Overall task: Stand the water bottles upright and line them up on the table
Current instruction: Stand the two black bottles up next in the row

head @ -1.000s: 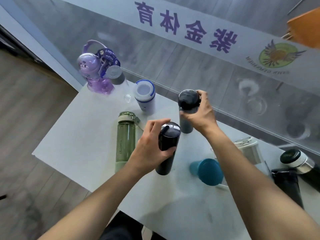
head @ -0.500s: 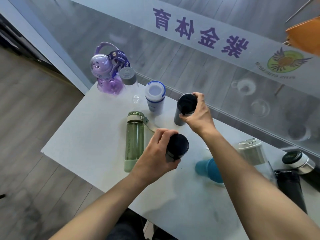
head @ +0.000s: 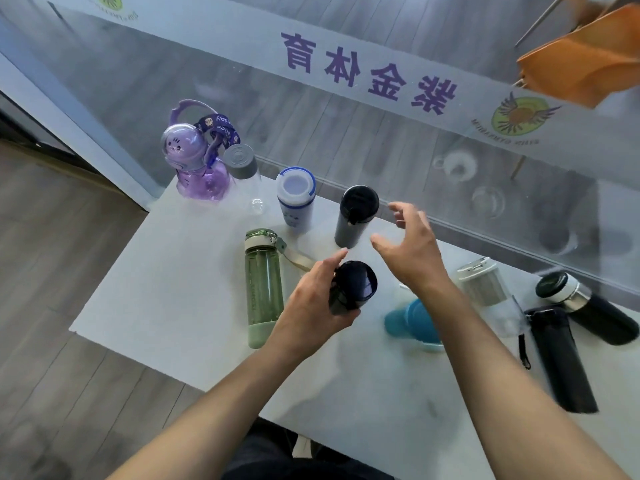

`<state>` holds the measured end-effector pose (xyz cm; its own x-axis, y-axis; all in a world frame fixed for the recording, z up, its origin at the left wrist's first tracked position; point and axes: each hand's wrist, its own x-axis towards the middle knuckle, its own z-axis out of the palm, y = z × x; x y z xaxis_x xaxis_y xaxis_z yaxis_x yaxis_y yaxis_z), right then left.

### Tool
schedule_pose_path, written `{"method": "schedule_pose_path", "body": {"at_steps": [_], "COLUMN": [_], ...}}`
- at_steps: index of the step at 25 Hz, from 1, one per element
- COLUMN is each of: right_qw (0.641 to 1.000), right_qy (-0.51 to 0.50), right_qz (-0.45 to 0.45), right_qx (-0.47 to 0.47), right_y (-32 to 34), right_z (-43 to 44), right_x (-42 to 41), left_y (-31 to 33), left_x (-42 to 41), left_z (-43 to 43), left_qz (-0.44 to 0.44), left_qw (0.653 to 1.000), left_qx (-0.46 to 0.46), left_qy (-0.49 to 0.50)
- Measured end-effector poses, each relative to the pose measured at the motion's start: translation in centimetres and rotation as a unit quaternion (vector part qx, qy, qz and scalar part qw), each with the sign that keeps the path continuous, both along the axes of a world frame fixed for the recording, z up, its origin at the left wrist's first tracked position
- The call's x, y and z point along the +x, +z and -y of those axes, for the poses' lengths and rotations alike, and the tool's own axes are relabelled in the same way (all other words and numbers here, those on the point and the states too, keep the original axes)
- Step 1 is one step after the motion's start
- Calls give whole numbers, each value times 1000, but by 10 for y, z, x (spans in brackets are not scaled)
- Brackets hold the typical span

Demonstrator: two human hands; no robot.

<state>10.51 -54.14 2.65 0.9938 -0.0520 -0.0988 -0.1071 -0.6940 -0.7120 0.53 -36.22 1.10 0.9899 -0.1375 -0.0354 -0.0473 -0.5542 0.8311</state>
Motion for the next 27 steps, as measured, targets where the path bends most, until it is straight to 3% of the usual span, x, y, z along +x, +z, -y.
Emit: {"method": "schedule_pose_path", "body": {"at_steps": [3,7,12,18,23,27], "right_qw": [993,986,995,999,998,996], "right_qy": [82,131,74,-7,-1,-16], "right_qz": [-53,-99,-60,-13,-9,-5], "right_qx": [67,38,5,-39,-68,-82], "right_y": [23,32,25,28,29,28], "right_z": [10,16,28,52,57,64], "right_x": [-44,-66,-61,-30,-2,9], "left_y": [-8,-10,-1,19,10,6], "left_x": [7,18,34,87,103,100], "left_z": [9,23,17,4,21,23], "left_qz": [22,45,46,127,68,65], "left_qw": [1000,998,994,968,946,945], "left_qx": [-5,30,50,208,301,307], "left_qy": [-3,-13,-84,-67,-100,-94]}}
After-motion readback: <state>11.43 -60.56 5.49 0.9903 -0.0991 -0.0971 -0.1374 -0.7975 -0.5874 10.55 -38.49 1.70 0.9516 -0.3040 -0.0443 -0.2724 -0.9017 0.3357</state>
